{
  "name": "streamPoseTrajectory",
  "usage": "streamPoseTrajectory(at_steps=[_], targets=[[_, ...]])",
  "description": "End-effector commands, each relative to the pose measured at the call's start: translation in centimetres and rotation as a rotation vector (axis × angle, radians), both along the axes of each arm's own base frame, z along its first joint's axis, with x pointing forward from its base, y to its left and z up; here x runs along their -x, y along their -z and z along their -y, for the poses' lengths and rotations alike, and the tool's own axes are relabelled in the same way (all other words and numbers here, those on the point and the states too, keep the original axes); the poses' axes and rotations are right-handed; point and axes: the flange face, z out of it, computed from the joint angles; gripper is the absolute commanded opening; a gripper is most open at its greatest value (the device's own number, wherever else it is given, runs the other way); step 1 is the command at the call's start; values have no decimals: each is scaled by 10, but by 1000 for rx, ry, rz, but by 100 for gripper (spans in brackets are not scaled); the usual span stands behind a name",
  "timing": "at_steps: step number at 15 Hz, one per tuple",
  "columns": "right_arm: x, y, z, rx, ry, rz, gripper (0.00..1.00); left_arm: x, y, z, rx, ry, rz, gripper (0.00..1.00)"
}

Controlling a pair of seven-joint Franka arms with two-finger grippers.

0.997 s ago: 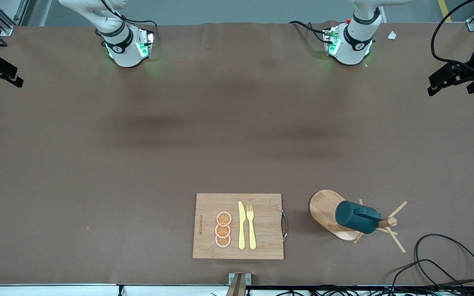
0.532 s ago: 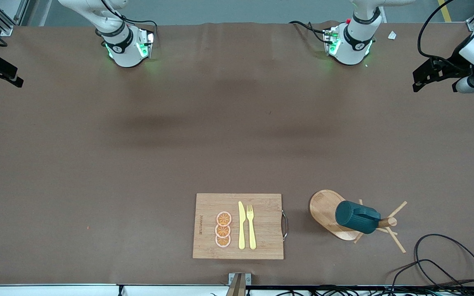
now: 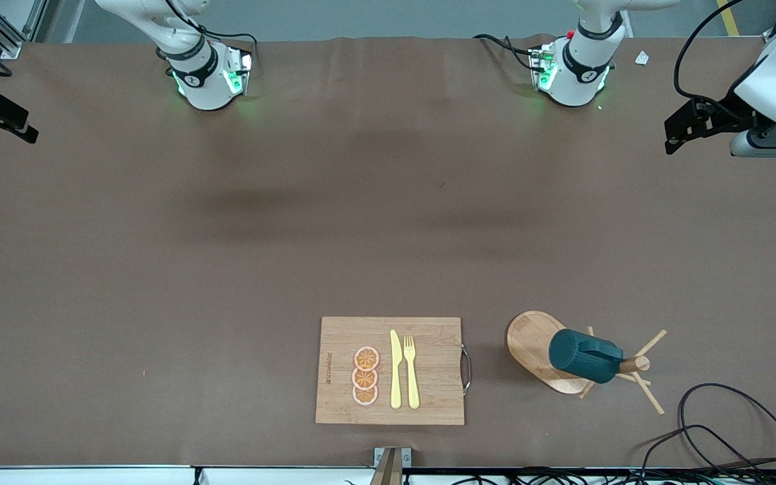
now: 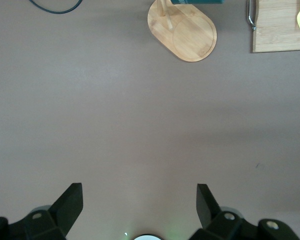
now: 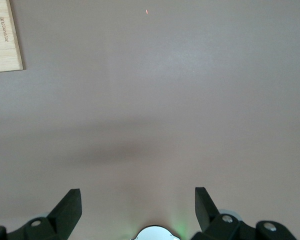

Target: Pass cup and hang on rack

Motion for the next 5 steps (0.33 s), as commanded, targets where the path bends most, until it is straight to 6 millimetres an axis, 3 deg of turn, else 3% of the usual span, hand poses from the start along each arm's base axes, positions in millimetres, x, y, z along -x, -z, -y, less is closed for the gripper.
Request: streamPoseTrajectory(at_steps=[1, 5], targets=[[0, -1, 4, 21, 0, 2, 100, 0, -7, 4, 16, 3, 10, 100], [1, -1, 4, 21, 1, 0, 100, -6, -7, 3, 20, -12, 12, 100]])
